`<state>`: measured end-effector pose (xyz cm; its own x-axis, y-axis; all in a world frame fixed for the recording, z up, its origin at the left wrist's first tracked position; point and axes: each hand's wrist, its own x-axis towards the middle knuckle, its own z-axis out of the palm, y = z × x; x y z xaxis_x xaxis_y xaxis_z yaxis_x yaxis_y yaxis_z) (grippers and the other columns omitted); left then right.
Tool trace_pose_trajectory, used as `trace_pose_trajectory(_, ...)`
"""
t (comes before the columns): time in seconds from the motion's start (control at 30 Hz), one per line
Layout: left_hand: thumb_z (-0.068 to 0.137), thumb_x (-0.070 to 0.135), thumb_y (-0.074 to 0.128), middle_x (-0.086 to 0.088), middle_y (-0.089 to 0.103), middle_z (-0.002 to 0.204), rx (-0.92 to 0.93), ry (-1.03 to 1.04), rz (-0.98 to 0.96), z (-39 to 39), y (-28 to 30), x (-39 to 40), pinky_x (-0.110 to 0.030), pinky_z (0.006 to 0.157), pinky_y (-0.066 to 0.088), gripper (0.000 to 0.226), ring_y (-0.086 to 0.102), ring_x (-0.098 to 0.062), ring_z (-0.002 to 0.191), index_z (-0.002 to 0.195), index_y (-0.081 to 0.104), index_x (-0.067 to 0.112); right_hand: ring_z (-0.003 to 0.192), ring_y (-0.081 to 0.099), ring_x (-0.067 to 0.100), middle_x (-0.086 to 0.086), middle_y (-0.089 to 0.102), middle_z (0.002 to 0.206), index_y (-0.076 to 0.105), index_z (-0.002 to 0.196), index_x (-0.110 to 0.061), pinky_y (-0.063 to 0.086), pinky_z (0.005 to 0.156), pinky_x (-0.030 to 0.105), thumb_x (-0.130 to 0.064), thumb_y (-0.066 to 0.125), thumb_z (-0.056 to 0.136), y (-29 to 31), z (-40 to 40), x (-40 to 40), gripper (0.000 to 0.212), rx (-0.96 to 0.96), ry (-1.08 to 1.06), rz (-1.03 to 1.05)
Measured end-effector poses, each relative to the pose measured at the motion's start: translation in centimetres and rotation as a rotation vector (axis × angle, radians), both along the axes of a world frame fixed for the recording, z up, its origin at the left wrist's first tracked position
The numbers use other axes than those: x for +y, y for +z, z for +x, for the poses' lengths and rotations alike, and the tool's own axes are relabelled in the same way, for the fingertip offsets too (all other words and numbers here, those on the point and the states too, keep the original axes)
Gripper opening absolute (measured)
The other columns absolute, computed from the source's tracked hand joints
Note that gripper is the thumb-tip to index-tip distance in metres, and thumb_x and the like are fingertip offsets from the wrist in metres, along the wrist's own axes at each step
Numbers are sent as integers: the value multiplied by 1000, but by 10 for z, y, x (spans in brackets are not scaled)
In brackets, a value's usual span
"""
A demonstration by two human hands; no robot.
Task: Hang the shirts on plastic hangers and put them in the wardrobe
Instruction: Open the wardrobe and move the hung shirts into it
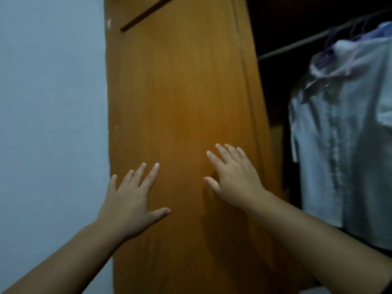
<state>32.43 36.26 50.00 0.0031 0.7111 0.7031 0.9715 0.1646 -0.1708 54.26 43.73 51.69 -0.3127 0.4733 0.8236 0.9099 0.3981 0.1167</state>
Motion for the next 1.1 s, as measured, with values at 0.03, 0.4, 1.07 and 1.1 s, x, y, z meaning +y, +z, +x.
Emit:
trace_pose_trajectory(0.03,78,81,37,1,-12,161,-10,29,-4,-13,-8,-8,-48,118,1,102,0,-20,149,129,-39,35,147,-3,23,3,2,160,7,151,-29,-5,116,40,-59,34,94,-12,-21,2,70,-15,39,-33)
trace_pose_trajectory(0.4,83,75,40,1,-15,160,-161,545,-144,-147,-100,-136,-43,118,-4,98,-2,-17,149,148,-21,34,146,0,23,4,5,160,12,151,-26,-5,117,41,-55,36,94,-107,-237,-43,68,-166,702,-262)
trace_pose_trajectory(1.07,84,67,50,1,1,162,-670,1329,-45,-155,-269,-535,-43,120,9,92,5,-18,148,152,0,32,145,7,22,4,13,158,22,148,-25,1,117,42,-55,40,93,-249,-413,-405,66,-607,1515,-398)
trace_pose_trajectory(1.1,84,67,51,1,2,162,-693,1340,-42,-155,-278,-554,-42,120,10,92,6,-17,148,153,0,32,145,7,22,4,14,158,23,148,-25,1,117,42,-55,40,93,-256,-417,-427,66,-630,1533,-403)
